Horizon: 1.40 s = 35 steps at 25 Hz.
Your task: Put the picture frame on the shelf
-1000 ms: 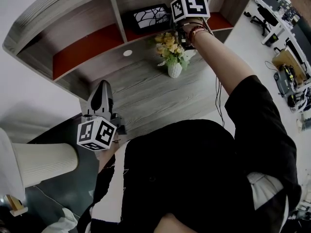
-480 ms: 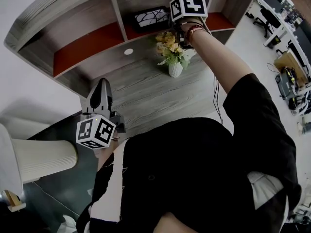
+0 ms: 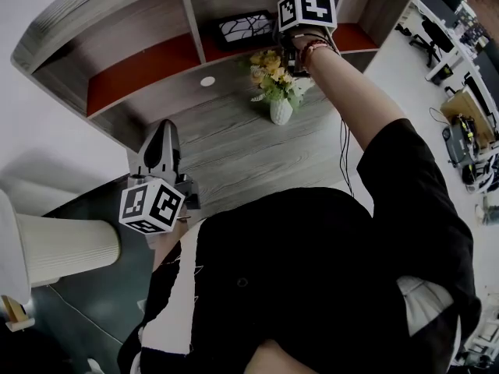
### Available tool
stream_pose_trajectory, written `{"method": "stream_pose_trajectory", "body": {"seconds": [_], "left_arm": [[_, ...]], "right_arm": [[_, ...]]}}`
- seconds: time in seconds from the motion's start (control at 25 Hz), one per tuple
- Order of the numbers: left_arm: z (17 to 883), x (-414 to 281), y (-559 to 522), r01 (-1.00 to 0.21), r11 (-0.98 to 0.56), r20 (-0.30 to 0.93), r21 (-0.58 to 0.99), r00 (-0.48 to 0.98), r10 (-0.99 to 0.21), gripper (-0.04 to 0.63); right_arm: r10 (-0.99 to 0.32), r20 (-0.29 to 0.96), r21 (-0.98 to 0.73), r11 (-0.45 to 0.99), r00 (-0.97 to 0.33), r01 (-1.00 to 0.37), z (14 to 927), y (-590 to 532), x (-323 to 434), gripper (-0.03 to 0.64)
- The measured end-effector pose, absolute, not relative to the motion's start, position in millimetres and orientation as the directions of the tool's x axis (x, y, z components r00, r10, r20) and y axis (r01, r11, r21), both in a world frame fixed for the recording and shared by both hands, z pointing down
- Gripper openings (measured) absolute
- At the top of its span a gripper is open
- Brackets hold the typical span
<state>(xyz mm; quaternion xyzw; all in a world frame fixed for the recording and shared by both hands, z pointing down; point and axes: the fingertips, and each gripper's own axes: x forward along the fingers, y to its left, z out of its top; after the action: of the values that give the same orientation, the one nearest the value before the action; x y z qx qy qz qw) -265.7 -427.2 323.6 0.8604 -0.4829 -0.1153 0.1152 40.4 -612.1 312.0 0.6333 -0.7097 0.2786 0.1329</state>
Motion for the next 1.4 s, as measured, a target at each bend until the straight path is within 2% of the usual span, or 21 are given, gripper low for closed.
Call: {"method": "stream_pose_trajectory", "body": {"seconds": [0.36, 0.6, 0.72, 0.84, 1.08, 1.4], "left_arm": [[315, -254, -415, -0.817, -0.486, -0.088, 0.31, 0.485, -0.87, 0.011], [312, -219, -399, -0.817, -0.478, -0.083, 0.322, 0.478, -0.874, 0.011], [310, -189, -384, -0.815, -0.482, -0.062, 0.323, 0.49, -0.87, 0.011], [306, -158, -367, -0.806, -0.5, -0.054, 0.315, 0.511, -0.858, 0.011], [300, -120, -330, -0.805, -0.501, -0.069, 0.318, 0.507, -0.859, 0.011], [302, -100, -277, -0.841, -0.456, -0.056, 0.29, 0.461, -0.886, 0.011]], "right_arm": [[-0.85, 0.479, -0.293, 0.081, -0.22, -0.953, 306, -612, 43, 0.094], [-0.926, 0.236, -0.421, 0.177, -0.296, -0.89, 266, -562, 53, 0.082], [-0.915, 0.134, -0.479, 0.277, -0.381, -0.833, 252, -518, 50, -0.003], [-0.877, 0.061, -0.515, 0.381, -0.476, -0.768, 247, -473, 48, -0.008], [-0.81, -0.111, -0.477, 0.551, -0.576, -0.684, 238, -397, 58, 0.002], [-0.805, -0.132, -0.29, 0.59, -0.579, -0.754, 242, -335, 80, 0.002]]}}
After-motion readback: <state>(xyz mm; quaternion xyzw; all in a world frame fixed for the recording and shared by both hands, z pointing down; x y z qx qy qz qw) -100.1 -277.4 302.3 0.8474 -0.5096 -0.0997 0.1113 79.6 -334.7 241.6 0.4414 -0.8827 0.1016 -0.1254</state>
